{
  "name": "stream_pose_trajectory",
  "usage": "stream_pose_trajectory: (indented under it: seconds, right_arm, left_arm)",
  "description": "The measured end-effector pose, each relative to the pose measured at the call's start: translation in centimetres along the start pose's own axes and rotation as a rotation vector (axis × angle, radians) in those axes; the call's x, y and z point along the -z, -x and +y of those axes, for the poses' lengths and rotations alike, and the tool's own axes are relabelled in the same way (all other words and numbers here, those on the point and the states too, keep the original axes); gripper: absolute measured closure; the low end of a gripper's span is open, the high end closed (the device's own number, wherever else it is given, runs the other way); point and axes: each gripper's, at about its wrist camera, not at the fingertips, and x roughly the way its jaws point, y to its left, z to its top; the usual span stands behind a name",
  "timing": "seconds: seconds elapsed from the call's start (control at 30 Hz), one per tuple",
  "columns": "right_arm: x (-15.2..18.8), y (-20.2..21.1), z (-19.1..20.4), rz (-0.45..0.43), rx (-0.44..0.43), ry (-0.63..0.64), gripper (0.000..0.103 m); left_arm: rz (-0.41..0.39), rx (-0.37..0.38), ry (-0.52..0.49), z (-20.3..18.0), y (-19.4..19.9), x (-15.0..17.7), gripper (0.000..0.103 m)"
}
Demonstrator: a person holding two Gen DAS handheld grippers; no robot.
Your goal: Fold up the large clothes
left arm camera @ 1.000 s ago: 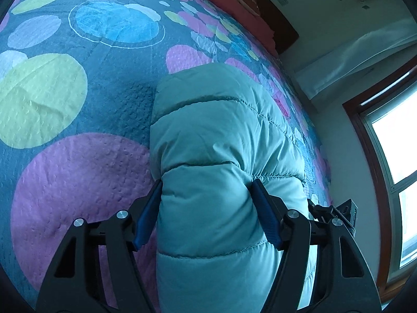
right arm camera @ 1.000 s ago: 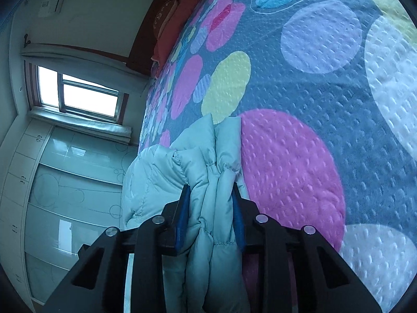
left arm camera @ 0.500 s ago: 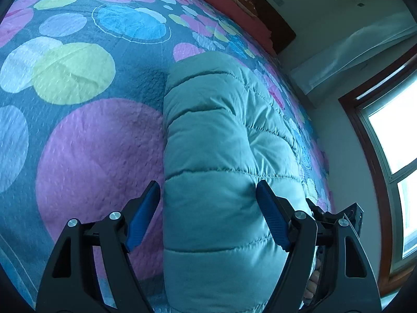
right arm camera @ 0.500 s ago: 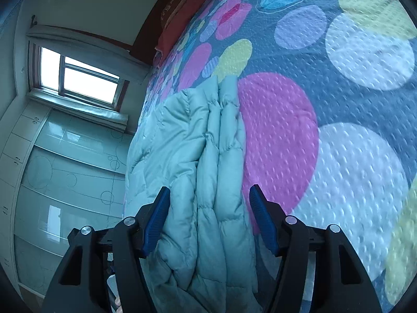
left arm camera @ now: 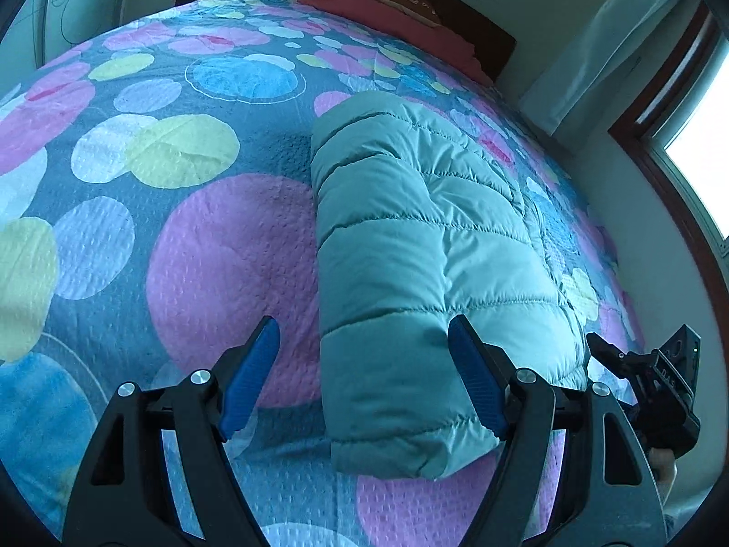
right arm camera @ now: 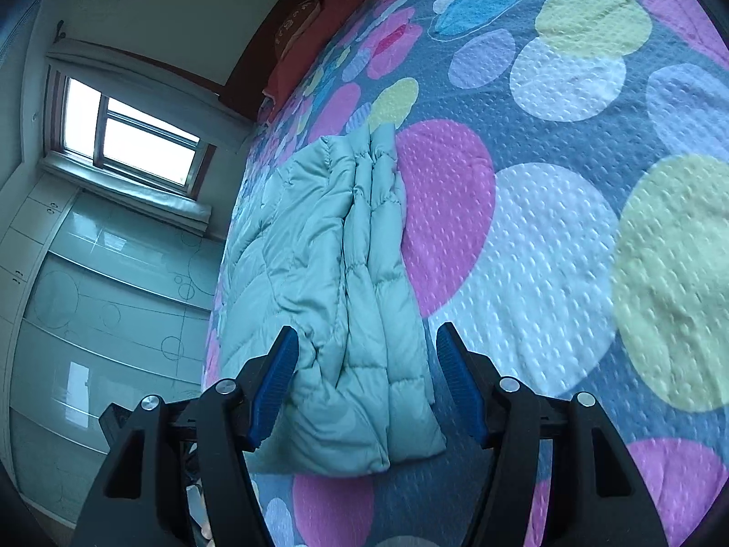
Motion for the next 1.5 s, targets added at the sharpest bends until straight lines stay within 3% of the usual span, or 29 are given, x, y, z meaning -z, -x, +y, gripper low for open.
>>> stream_pose_trajectory:
  seconds: [0.23,0.5,0.63,1.07,1.5]
  right_arm:
    - [3.0,2.9,2.2,-0.048,0.161,0.15,0.04]
    - [6.8,4.9,6.0,-0.126,0.362,0.351,0.039]
    - [8.3,5.9,8.3,-0.176,0.41,0.431,0.029]
    - [11.3,8.7,12.6,-0.265,0.462,0.563,0.026]
    - [12.5,9.0,13.0,-0.26,0.456,0.584,0.026]
  left_arm:
    - [-0.04,-0.085,-0.061,-1.2,3.0,2.5,0.026]
    - [-0.123,-0.192,-0.138,-3.0,6.9,5.0,0.016]
    - [-0.158,-0.241,-0.154,-3.7,8.7,5.8,0.011]
    - [-0.228,-0.298,-0.18,-5.2,12.2,7.2,0.008]
    - [-0.239,-0.308,-0.189,-6.1,13.0,7.9,0.008]
